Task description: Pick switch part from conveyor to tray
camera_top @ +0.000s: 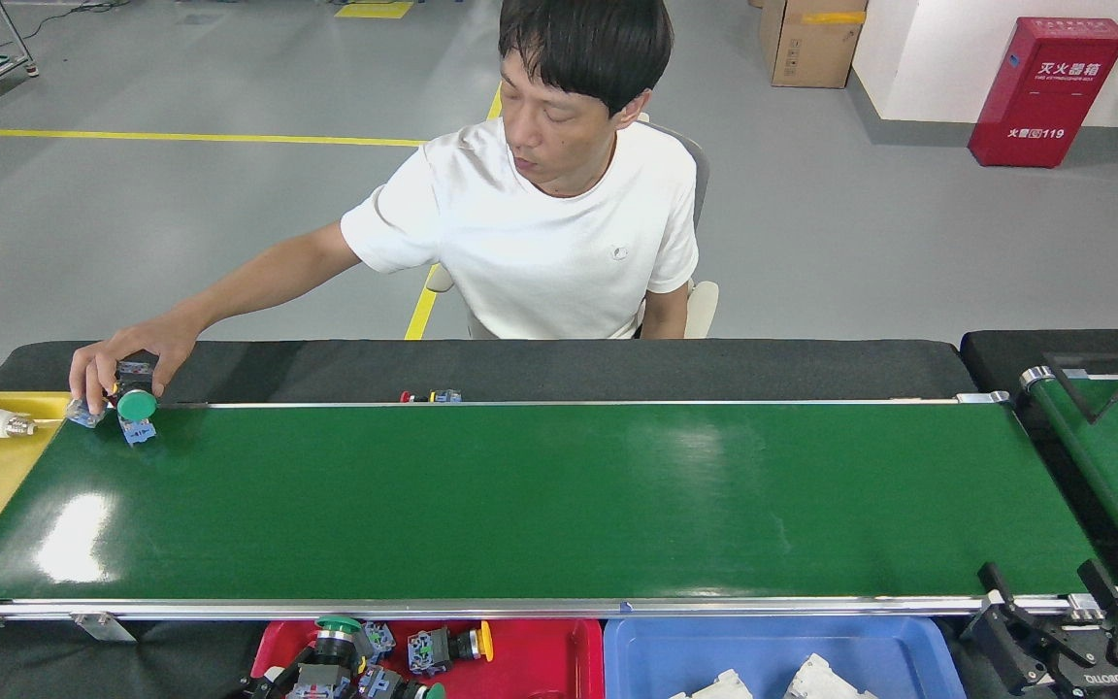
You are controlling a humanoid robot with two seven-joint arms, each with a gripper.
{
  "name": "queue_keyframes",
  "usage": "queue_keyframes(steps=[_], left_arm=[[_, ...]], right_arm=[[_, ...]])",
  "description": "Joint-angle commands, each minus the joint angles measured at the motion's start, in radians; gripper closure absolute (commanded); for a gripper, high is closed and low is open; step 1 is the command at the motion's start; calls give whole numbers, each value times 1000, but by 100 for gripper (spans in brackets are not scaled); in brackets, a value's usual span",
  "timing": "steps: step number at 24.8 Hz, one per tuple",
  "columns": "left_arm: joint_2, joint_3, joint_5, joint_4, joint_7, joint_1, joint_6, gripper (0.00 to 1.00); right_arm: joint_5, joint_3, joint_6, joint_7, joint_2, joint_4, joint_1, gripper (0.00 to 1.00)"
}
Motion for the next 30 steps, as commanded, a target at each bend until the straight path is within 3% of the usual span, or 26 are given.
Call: queue_keyframes(steps=[1,5,8,11,14,20,30], left_arm=[[-2,10,1,-11,10,1,-4,0],[-11,25,8,-11,10,2,-3,0],[-85,125,18,-11,-13,2,-3,0],[-183,265,24,6,-110,-18,0,0],[-220,355,28,67,-168,-82,6,0],[-235,387,28,201,-205,-193,86,0],[-241,355,25,202,-203,-217,102,0]], right_arm=[[1,-11,-3,-10,-3,-8,-2,1],[1,-11,-3,-8,-3,-7,-2,1],[1,-11,-3,-8,-3,-7,-2,1],[1,-10,-3,-8,-3,-7,-2,1],[1,-10,-3,-10,-3,-7,-3,1],[1,-10,-5,-8,-4,-8,-5,1],[1,-10,-3,-7,-3,-8,-9,1]])
